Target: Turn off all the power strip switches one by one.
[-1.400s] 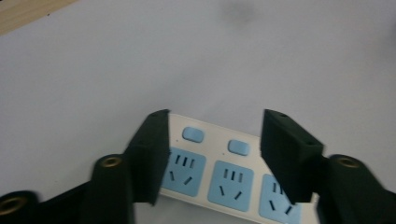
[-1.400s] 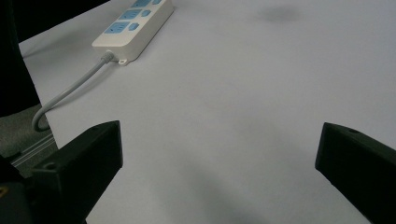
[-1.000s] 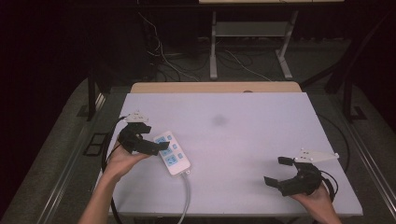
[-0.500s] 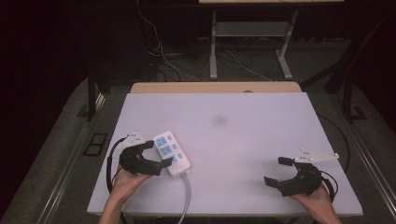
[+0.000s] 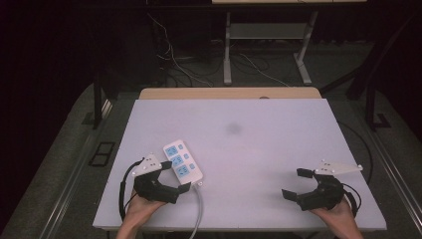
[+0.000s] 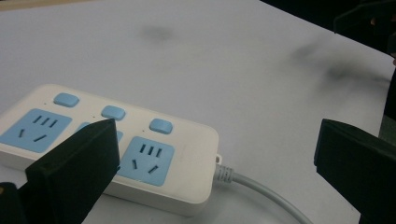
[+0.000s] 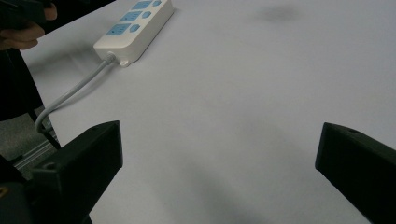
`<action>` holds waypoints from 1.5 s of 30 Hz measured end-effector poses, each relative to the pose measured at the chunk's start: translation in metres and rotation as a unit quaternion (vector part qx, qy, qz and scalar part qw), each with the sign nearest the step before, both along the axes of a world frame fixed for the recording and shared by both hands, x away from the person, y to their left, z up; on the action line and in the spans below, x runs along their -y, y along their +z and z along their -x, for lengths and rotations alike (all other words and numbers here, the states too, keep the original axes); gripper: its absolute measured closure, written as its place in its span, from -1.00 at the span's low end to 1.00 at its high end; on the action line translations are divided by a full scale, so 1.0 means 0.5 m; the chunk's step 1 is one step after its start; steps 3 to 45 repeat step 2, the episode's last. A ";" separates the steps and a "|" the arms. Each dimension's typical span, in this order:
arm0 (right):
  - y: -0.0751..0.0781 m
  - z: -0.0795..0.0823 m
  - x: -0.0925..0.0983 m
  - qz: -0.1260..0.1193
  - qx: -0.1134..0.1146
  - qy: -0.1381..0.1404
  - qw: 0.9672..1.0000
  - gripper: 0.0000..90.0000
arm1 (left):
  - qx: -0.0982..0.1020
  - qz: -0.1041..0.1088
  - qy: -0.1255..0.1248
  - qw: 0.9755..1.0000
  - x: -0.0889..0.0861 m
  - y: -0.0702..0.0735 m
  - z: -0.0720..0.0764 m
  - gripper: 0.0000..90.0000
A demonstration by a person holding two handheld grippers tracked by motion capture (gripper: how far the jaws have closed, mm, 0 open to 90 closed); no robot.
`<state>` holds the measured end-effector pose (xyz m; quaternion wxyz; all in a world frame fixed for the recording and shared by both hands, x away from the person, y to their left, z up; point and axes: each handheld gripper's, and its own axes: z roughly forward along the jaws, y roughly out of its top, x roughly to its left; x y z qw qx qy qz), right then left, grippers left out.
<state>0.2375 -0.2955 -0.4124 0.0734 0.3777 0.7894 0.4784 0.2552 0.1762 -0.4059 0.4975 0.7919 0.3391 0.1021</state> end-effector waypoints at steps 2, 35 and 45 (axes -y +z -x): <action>0.000 0.001 0.000 0.001 0.000 0.001 1.000 -0.99 | -0.001 -0.003 0.001 1.000 0.000 -0.004 -0.001 -1.00; 0.000 0.001 0.000 0.001 0.000 0.001 1.000 -0.99 | -0.001 -0.003 0.001 1.000 0.000 -0.004 -0.001 -1.00; 0.000 0.001 0.000 0.001 0.000 0.001 1.000 -0.99 | -0.001 -0.003 0.001 1.000 0.000 -0.004 -0.001 -1.00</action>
